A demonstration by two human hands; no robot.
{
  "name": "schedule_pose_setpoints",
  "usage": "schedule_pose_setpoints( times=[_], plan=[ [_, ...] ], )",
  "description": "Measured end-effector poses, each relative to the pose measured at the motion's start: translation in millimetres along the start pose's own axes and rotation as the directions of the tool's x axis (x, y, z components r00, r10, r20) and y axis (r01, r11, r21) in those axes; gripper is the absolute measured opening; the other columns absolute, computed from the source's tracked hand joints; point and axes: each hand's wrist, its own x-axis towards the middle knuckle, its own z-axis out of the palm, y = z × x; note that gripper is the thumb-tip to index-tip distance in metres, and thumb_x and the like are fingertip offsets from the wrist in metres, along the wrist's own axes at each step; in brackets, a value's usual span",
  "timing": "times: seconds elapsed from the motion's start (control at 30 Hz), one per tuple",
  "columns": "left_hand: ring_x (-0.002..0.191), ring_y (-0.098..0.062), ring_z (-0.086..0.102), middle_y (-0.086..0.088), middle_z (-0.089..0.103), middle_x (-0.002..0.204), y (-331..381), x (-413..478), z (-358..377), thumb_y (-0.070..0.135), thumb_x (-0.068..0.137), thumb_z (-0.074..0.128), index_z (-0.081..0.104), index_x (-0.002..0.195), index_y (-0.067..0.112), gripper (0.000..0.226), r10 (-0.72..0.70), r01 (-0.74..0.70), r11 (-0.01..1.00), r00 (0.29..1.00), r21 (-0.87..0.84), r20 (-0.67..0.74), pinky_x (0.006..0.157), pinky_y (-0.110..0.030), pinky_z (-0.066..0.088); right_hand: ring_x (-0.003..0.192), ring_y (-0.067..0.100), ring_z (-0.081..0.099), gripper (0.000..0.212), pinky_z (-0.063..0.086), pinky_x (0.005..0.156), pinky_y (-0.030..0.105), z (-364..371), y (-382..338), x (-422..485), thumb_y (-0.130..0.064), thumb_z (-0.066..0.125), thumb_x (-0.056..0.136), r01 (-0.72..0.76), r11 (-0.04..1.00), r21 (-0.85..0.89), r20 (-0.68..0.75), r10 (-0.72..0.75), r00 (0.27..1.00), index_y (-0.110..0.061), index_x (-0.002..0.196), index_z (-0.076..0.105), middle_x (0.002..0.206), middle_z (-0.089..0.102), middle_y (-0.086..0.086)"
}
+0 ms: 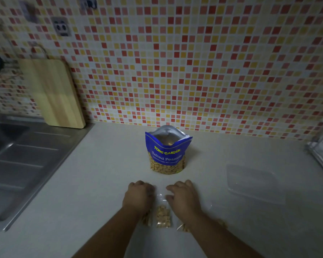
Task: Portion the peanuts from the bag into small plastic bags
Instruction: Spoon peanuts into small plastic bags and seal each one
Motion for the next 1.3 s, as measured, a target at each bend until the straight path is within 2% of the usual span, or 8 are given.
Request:
schedule_pose_setpoints(
  times=[0.13,0.3,0.4,0.5,0.73,0.93,1.1,1.3],
  plan=[
    [0.107,-0.025,0.052,0.003,0.060,0.113,6.6,-0.9,-1.5,0.043,0.079,0.047,0.063,0.111,0.034,0.036,0.011,-0.011,1.000,1.000,0.009,-0.015,0.090,-0.030,0.045,0.058,0.007,0.055,0.030,0.047,0.058,0.016,9.3,-1.4,-0.7,-0.055,0.078,0.039,-0.005,1.000,-0.025,0.020,0.006,1.000,-0.035,0.060,0.071,0.055,0.060,-0.012],
    [0.109,-0.023,0.050,0.006,0.060,0.113,6.6,1.9,-0.8,0.039,0.082,0.048,0.063,0.107,0.033,0.029,0.068,-0.068,0.997,0.998,0.025,0.005,0.087,-0.029,0.042,0.054,0.009,0.051,0.034,0.024,0.063,0.022,7.3,-8.3,-1.7,-0.033,0.087,0.036,-0.030,0.999,0.037,0.042,0.029,0.999,-0.027,0.050,0.056,0.047,0.053,-0.008],
    [0.106,-0.022,0.048,0.003,0.064,0.108,7.6,0.7,-7.9,0.030,0.083,0.053,0.064,0.102,0.028,0.022,0.059,-0.058,0.997,0.998,-0.045,0.018,0.084,-0.026,0.041,0.079,0.016,0.053,0.005,0.031,0.071,0.020,0.3,-5.2,-3.4,-0.021,0.069,0.075,-0.015,0.989,0.148,0.019,0.012,1.000,-0.024,0.075,0.064,0.060,0.053,-0.006],
    [0.104,-0.020,0.049,0.004,0.068,0.100,5.1,-3.2,-19.3,0.027,0.081,0.053,0.063,0.100,0.031,0.022,0.064,-0.057,0.990,0.997,-0.130,0.049,0.081,-0.024,0.041,0.092,0.017,0.050,0.009,0.041,0.083,0.025,-5.5,1.0,-3.5,-0.020,0.058,0.087,-0.027,0.953,0.301,0.057,0.010,0.998,-0.021,0.090,0.066,0.068,0.035,-0.013],
    [0.082,-0.013,0.058,0.019,0.060,0.067,-1.0,-0.9,-37.4,0.056,0.065,0.051,0.054,0.069,0.059,0.006,0.182,-0.163,0.946,0.982,-0.280,0.043,0.082,-0.032,0.051,0.070,0.001,0.053,0.037,0.038,0.064,-0.004,-44.9,6.2,0.0,-0.013,0.067,0.082,-0.124,0.857,0.501,0.106,0.082,0.991,-0.042,0.067,0.050,0.086,0.042,-0.007],
    [0.073,-0.006,0.062,0.009,0.071,0.074,20.6,-2.9,-62.5,0.053,0.070,0.060,0.071,0.077,0.035,0.022,0.246,-0.301,0.834,0.953,-0.463,-0.177,0.072,-0.025,0.047,0.076,-0.001,0.050,0.034,0.033,0.070,-0.004,-81.1,6.7,5.4,-0.015,0.069,0.079,-0.079,0.839,0.538,0.018,0.082,0.996,-0.040,0.066,0.051,0.086,0.046,-0.002],
    [0.062,0.001,0.059,-0.002,0.070,0.068,48.4,-11.3,-98.6,0.017,0.080,0.071,0.071,0.069,0.020,0.011,0.234,-0.366,0.690,0.929,-0.624,-0.287,0.061,-0.007,0.040,0.070,-0.003,0.054,0.028,0.037,0.063,-0.001,-121.5,3.3,12.2,-0.007,0.070,0.079,0.008,0.785,0.620,-0.090,0.061,0.994,-0.031,0.070,0.059,0.077,0.054,-0.006],
    [0.067,-0.004,0.063,0.006,0.070,0.067,73.2,-11.3,-127.4,0.013,0.082,0.069,0.075,0.074,0.017,0.010,0.220,-0.383,0.543,0.924,-0.747,-0.314,0.067,-0.016,0.049,0.092,0.009,0.048,0.010,0.036,0.072,0.004,-157.7,-7.4,20.4,-0.021,0.074,0.077,0.084,0.786,0.613,-0.155,0.016,0.988,-0.027,0.085,0.073,0.083,0.057,-0.006]
  ],
)
